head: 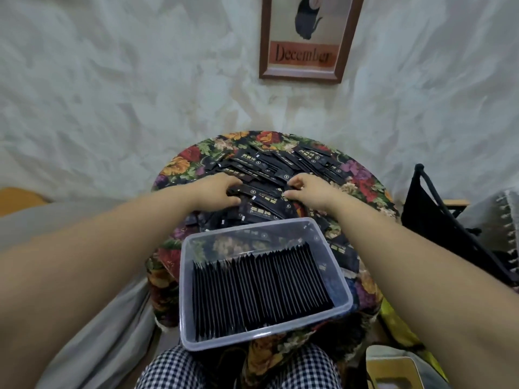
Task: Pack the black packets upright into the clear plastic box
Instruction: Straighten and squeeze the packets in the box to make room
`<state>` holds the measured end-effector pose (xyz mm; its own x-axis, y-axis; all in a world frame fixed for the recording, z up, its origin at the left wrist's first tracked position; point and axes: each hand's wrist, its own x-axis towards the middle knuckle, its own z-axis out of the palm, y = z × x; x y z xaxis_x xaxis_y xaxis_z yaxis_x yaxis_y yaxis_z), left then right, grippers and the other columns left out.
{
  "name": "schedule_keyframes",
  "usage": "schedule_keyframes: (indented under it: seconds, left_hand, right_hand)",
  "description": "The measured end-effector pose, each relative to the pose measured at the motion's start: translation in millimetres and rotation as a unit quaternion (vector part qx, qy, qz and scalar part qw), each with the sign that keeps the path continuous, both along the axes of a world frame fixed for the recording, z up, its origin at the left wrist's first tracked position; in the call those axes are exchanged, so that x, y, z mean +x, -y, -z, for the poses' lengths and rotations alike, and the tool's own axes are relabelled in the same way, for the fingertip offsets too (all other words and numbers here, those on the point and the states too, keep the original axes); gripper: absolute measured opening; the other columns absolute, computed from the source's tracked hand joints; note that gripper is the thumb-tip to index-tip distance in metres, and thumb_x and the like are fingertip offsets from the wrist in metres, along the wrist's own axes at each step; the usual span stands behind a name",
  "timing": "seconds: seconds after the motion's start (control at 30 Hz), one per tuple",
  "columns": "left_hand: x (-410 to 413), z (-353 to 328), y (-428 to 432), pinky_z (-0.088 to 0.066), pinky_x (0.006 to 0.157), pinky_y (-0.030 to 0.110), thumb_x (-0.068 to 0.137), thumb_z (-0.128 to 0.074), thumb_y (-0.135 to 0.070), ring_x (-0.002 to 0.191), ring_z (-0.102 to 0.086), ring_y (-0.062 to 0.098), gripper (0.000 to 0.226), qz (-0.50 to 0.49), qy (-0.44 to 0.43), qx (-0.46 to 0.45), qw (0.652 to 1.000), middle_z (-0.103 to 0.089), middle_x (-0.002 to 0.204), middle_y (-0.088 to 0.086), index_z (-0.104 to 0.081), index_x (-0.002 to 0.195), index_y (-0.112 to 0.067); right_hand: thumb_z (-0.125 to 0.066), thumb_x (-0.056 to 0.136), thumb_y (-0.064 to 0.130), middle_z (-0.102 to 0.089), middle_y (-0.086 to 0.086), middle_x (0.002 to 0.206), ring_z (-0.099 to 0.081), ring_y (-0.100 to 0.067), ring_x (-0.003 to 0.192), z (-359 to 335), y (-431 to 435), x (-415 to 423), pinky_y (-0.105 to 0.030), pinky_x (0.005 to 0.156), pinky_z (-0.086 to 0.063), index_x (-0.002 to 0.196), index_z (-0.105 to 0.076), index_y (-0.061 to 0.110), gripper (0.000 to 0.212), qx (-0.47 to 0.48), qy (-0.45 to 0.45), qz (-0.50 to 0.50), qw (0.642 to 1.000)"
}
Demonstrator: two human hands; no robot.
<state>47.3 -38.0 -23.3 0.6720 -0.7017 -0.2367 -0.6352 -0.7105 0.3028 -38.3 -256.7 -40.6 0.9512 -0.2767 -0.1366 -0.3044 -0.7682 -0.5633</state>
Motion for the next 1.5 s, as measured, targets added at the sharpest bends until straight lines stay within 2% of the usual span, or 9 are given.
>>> schedule_keyframes:
  seconds: [0.17, 0.37, 0.6, 0.77, 0.97, 1.2, 1.3, 1.43, 1.5]
  left_hand:
    - [30, 25, 10, -0.006, 0.117, 0.039, 0.094, -0.043, -0.051, 0.146, 0.004, 0.024, 0.076, 0.005, 0.025, 0.058, 0.998, 0.004, 0.159, 0.005, -0.005, 0.152, -0.021]
    - [41, 47, 22, -0.004, 0.118, 0.039, 0.09, -0.042, -0.06, 0.146, 0.007, 0.022, 0.084, 0.035, 0.017, 0.083, 0.996, 0.007, 0.159, 0.004, -0.002, 0.151, -0.021]
    - [47, 56, 12, -0.024, 0.114, 0.032, 0.096, -0.046, -0.042, 0.141, -0.024, 0.02, 0.061, 0.077, 0.092, 0.016, 0.993, -0.023, 0.155, 0.0, -0.024, 0.149, -0.021]
    - [48, 51, -6, -0.028, 0.11, 0.03, 0.093, -0.055, -0.035, 0.137, -0.031, 0.019, 0.057, 0.106, 0.105, -0.011, 0.989, -0.032, 0.151, 0.0, -0.035, 0.145, -0.02]
    - [63, 55, -13, -0.022, 0.112, 0.028, 0.093, -0.05, -0.014, 0.14, -0.025, 0.018, 0.059, 0.108, 0.111, 0.015, 0.988, -0.027, 0.154, 0.0, -0.029, 0.147, -0.02]
    - [73, 54, -1, -0.039, 0.099, 0.037, 0.097, -0.05, -0.026, 0.125, -0.041, 0.024, 0.042, 0.113, 0.175, 0.031, 0.977, -0.046, 0.136, 0.004, -0.046, 0.138, -0.022]
    - [71, 50, 1, -0.041, 0.095, 0.036, 0.098, -0.048, -0.026, 0.12, -0.048, 0.026, 0.036, 0.082, 0.169, -0.037, 0.981, -0.052, 0.131, 0.007, -0.053, 0.133, -0.018]
    - [60, 35, 3, -0.041, 0.088, 0.036, 0.101, -0.041, -0.025, 0.115, -0.052, 0.032, 0.039, 0.009, 0.145, -0.119, 0.982, -0.056, 0.13, 0.014, -0.046, 0.135, -0.007]
    - [53, 26, 3, -0.041, 0.079, 0.034, 0.101, -0.039, -0.026, 0.108, -0.055, 0.032, 0.038, -0.007, 0.129, -0.145, 0.981, -0.059, 0.123, 0.015, -0.045, 0.134, -0.008]
  right_hand:
    - [-0.056, 0.088, 0.052, -0.018, -0.012, 0.157, -0.015, -0.029, 0.145, 15, 4, 38, -0.043, 0.118, -0.017, 0.149, -0.024, 0.013, 0.079, -0.098, -0.051, -0.043, 0.993]
    - [-0.061, 0.07, 0.072, 0.009, -0.008, 0.16, 0.009, -0.028, 0.147, 35, 7, 45, -0.049, 0.119, -0.003, 0.153, -0.002, 0.025, 0.113, -0.085, -0.139, -0.069, 0.984]
    - [-0.067, 0.08, 0.052, -0.029, -0.006, 0.153, -0.028, -0.028, 0.139, 42, 22, 43, -0.046, 0.112, -0.029, 0.148, -0.028, 0.026, 0.082, -0.124, -0.041, -0.082, 0.988]
    - [-0.068, 0.086, 0.032, -0.05, -0.006, 0.136, -0.048, -0.023, 0.123, 36, 27, 32, -0.03, 0.099, -0.037, 0.135, -0.05, 0.021, 0.054, -0.136, 0.014, -0.088, 0.987]
    - [-0.075, 0.08, 0.023, -0.055, -0.006, 0.121, -0.051, -0.022, 0.114, 29, 32, 29, -0.026, 0.09, -0.035, 0.128, -0.058, 0.019, 0.051, -0.155, 0.012, -0.104, 0.982]
    - [-0.066, 0.088, 0.02, -0.057, -0.012, 0.115, -0.053, -0.029, 0.108, 17, 42, 26, -0.032, 0.089, -0.039, 0.12, -0.062, 0.009, 0.034, -0.174, 0.007, -0.101, 0.98]
    - [-0.058, 0.094, 0.023, -0.058, -0.013, 0.128, -0.057, -0.029, 0.11, 13, 44, 24, -0.031, 0.089, -0.04, 0.13, -0.053, 0.008, 0.039, -0.15, 0.011, -0.057, 0.987]
    - [-0.05, 0.098, 0.023, -0.065, -0.006, 0.105, -0.058, -0.028, 0.096, 10, 43, 25, -0.03, 0.073, -0.038, 0.12, -0.051, 0.007, 0.027, -0.114, 0.015, -0.03, 0.993]
    - [-0.049, 0.099, 0.025, -0.064, -0.008, 0.112, -0.058, -0.03, 0.104, 6, 42, 27, -0.033, 0.078, -0.042, 0.127, -0.047, 0.007, 0.034, -0.104, 0.023, -0.012, 0.994]
